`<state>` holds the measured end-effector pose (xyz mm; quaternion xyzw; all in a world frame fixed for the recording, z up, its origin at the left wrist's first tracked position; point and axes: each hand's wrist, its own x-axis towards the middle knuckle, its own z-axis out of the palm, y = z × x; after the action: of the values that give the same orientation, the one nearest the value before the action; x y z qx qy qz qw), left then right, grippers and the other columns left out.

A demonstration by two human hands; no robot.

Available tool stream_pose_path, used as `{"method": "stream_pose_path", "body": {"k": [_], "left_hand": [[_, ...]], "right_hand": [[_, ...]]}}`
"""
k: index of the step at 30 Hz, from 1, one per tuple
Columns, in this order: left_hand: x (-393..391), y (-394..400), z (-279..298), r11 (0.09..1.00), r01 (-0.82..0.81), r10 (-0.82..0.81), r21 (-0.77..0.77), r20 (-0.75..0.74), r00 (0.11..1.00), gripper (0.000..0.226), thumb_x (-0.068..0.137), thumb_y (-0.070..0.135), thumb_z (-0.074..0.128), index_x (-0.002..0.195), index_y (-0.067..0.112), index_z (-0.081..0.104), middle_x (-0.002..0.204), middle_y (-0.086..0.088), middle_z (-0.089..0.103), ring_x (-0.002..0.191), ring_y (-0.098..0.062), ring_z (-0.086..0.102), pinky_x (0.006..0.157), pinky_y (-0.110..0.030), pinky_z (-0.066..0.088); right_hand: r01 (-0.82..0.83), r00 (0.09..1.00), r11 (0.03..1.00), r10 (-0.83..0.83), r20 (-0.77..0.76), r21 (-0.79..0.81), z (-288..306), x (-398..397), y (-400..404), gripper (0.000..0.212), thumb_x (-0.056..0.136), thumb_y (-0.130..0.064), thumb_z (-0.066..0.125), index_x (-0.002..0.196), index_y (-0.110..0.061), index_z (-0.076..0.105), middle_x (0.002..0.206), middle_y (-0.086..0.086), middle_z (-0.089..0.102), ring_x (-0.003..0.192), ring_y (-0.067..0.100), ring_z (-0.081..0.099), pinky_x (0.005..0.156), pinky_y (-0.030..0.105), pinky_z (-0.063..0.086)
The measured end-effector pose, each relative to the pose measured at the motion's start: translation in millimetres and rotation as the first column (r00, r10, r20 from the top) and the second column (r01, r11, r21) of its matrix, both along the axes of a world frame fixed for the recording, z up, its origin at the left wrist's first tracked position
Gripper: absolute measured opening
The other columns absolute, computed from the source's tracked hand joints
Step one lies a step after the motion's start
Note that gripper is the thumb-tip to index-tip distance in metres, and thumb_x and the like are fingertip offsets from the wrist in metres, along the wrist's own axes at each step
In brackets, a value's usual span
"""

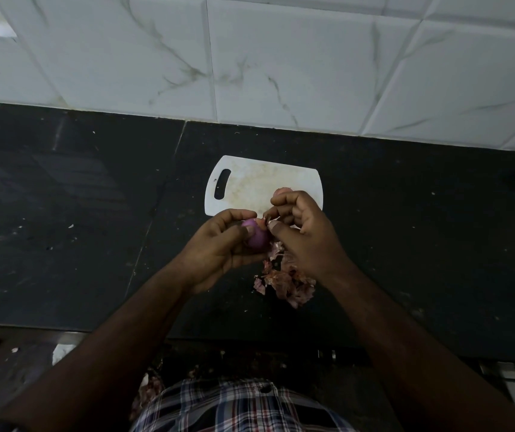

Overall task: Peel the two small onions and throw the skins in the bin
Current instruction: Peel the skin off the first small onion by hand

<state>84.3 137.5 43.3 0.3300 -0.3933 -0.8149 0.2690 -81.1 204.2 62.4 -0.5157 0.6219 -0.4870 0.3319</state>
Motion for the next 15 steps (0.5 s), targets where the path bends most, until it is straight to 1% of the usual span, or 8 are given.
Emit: {"method": "stream_pose_path", "body": {"k": [2,3,4,6,9,11,13,15], "left_hand": [[-0.7,-0.5,0.0,1.000,-0.002,0.002,-0.013,0.013,1.000,0.025,0.099,0.003,0.051,0.124,0.001,0.054,0.120,-0.021,0.063,0.096,-0.034,0.072,0.078,-0.037,0.062],[-0.9,-0.6,-0.2,1.000,0.003,-0.003,-0.018,0.019,1.000,0.023,0.099,0.003,0.051,0.122,0.001,0.055,0.118,-0.020,0.064,0.095,-0.033,0.072,0.078,-0.037,0.062],[-1.2,-0.3,-0.4,1.000,0.010,-0.009,-0.018,0.022,1.000,0.023,0.099,0.003,0.050,0.120,0.002,0.057,0.116,-0.020,0.065,0.094,-0.032,0.072,0.078,-0.037,0.062],[-0.7,0.2,-1.0,1.000,0.025,-0.025,-0.010,0.016,1.000,0.023,0.099,0.004,0.049,0.120,0.002,0.059,0.114,-0.020,0.067,0.092,-0.031,0.072,0.076,-0.035,0.062],[-0.3,1.0,-0.9,0.999,0.038,-0.037,0.016,-0.015,0.999,0.026,0.096,0.010,0.054,0.120,0.003,0.061,0.109,-0.018,0.070,0.088,-0.027,0.072,0.072,-0.032,0.061],[0.5,0.7,-1.9,0.999,0.043,-0.043,0.019,-0.017,0.999,0.030,0.092,0.014,0.055,0.119,0.004,0.062,0.106,-0.015,0.072,0.087,-0.026,0.072,0.072,-0.031,0.061],[1.6,0.6,-2.4,0.999,0.038,-0.038,0.026,-0.007,0.999,0.026,0.097,0.012,0.052,0.119,0.004,0.063,0.105,-0.015,0.072,0.084,-0.025,0.072,0.069,-0.029,0.060],[1.4,1.2,-3.1,0.998,0.033,-0.032,0.048,-0.012,0.999,0.028,0.099,0.011,0.046,0.121,0.002,0.063,0.106,-0.017,0.071,0.081,-0.025,0.070,0.064,-0.027,0.059]], "right_hand": [[-0.002,1.000,1.000,0.002,-0.007,0.003,1.3,-1.4,0.4,0.030,0.086,-0.009,0.072,0.108,-0.024,0.059,0.096,-0.008,0.069,0.090,0.006,0.068,0.080,0.020,0.054],[0.008,1.000,1.000,-0.008,-0.007,0.001,2.0,-1.9,0.1,0.029,0.085,-0.008,0.074,0.107,-0.021,0.061,0.094,-0.006,0.071,0.089,0.006,0.068,0.079,0.017,0.053],[0.020,1.000,1.000,-0.020,0.002,0.001,2.7,-2.0,-0.5,0.028,0.084,-0.006,0.075,0.105,-0.019,0.062,0.091,-0.003,0.072,0.088,0.007,0.069,0.079,0.017,0.053],[0.026,1.000,1.000,-0.026,0.014,-0.003,4.6,-1.9,-2.0,0.029,0.082,-0.002,0.075,0.104,-0.017,0.063,0.088,-0.002,0.072,0.087,0.009,0.070,0.080,0.022,0.056],[0.007,1.000,1.000,-0.008,-0.023,-0.013,7.8,-2.0,-2.4,0.034,0.084,0.003,0.071,0.105,-0.022,0.061,0.089,-0.006,0.070,0.087,0.008,0.070,0.084,0.028,0.057],[-0.016,0.999,1.000,0.016,-0.037,-0.011,10.2,-2.2,-2.6,0.036,0.085,0.004,0.069,0.105,-0.024,0.059,0.088,-0.007,0.069,0.087,0.008,0.070,0.085,0.029,0.057],[-0.045,0.998,0.999,0.046,-0.034,0.012,11.2,-2.4,-3.1,0.037,0.086,0.004,0.068,0.106,-0.024,0.058,0.086,-0.008,0.069,0.088,0.008,0.069,0.086,0.028,0.056],[-0.070,0.997,0.997,0.070,-0.026,0.028,11.5,-3.6,-3.4,0.036,0.086,0.005,0.067,0.107,-0.023,0.058,0.086,-0.007,0.069,0.088,0.007,0.069,0.086,0.026,0.056]]}}
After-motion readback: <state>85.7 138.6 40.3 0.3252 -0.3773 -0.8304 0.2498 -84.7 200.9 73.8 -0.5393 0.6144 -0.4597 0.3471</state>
